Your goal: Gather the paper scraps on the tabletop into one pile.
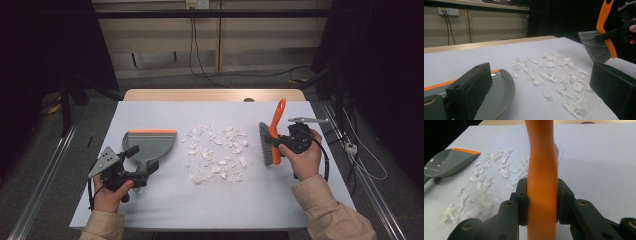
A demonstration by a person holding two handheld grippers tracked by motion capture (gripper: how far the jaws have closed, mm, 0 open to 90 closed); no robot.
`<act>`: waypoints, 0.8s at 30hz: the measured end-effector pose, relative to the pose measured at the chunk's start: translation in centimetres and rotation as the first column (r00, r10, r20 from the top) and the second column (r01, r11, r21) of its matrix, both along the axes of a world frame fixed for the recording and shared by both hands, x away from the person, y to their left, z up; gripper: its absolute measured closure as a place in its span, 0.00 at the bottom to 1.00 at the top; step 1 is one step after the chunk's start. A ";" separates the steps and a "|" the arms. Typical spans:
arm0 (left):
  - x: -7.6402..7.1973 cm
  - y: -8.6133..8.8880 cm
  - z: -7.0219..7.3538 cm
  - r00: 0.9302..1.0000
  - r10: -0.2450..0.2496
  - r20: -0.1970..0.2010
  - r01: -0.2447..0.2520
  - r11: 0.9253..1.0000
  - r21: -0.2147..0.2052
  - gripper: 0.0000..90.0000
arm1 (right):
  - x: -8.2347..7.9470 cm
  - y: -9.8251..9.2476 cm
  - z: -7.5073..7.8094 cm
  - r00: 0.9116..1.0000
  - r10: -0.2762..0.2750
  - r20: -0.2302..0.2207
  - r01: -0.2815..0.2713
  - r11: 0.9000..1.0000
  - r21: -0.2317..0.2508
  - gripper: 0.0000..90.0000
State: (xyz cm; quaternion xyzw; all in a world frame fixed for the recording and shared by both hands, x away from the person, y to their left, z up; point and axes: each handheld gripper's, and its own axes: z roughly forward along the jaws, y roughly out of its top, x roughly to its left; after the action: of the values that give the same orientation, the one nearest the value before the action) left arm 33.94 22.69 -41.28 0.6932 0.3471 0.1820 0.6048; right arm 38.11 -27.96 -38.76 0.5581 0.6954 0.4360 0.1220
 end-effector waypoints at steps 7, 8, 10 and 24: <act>0.0 0.3 -0.3 1.000 0.000 0.000 0.000 1.000 0.013 0.04 | 0.8 0.1 -0.7 1.000 -0.014 -0.024 0.014 1.000 -0.015 0.77; 0.0 0.4 -0.4 1.000 0.005 0.001 -0.005 1.000 0.014 0.04 | 1.0 0.2 -0.8 1.000 -0.013 -0.022 0.012 1.000 -0.017 0.77; 0.0 0.5 -0.5 1.000 0.016 -0.002 -0.016 1.000 0.019 0.04 | 1.4 0.3 -1.1 1.000 -0.013 -0.024 0.012 1.000 -0.024 0.77; 0.3 0.6 -1.0 1.000 0.000 -0.023 0.000 1.000 0.022 0.04 | 3.9 1.7 -3.2 0.997 -0.014 -0.076 0.006 0.995 -0.101 0.78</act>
State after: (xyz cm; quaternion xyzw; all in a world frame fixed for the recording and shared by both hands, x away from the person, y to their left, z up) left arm 34.21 23.27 -42.30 0.7018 0.3521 0.1776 0.5932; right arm 42.00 -26.22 -41.95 0.5712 0.7177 0.3781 0.1253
